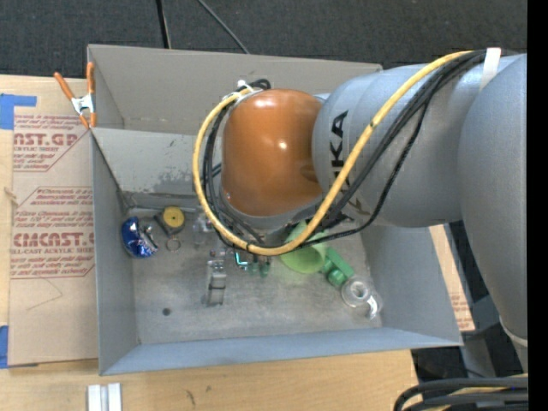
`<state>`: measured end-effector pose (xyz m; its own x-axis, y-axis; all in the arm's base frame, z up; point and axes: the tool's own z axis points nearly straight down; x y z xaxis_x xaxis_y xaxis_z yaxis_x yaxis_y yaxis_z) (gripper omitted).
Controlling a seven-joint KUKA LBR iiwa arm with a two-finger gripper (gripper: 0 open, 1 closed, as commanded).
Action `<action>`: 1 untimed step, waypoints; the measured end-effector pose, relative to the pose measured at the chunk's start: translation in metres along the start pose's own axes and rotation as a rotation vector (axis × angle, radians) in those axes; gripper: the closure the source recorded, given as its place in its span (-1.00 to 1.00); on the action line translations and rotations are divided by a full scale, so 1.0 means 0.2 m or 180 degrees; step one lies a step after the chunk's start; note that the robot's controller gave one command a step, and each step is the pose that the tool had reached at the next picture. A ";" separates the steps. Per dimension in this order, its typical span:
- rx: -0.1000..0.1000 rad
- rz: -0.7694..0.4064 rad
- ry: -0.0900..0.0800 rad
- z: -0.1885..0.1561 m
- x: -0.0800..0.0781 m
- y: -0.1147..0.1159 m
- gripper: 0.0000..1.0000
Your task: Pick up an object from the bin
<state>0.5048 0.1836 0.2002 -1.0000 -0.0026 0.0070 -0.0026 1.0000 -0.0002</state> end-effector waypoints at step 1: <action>0.0002 -0.0565 -0.0036 0.54 -0.37 0.31 -1.00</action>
Offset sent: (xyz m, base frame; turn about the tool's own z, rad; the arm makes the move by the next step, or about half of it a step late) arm 0.0709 0.0624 -0.1061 -0.1776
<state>0.5769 0.2460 0.0922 -0.9838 -0.1792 -0.0044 -0.1792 0.9838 -0.0006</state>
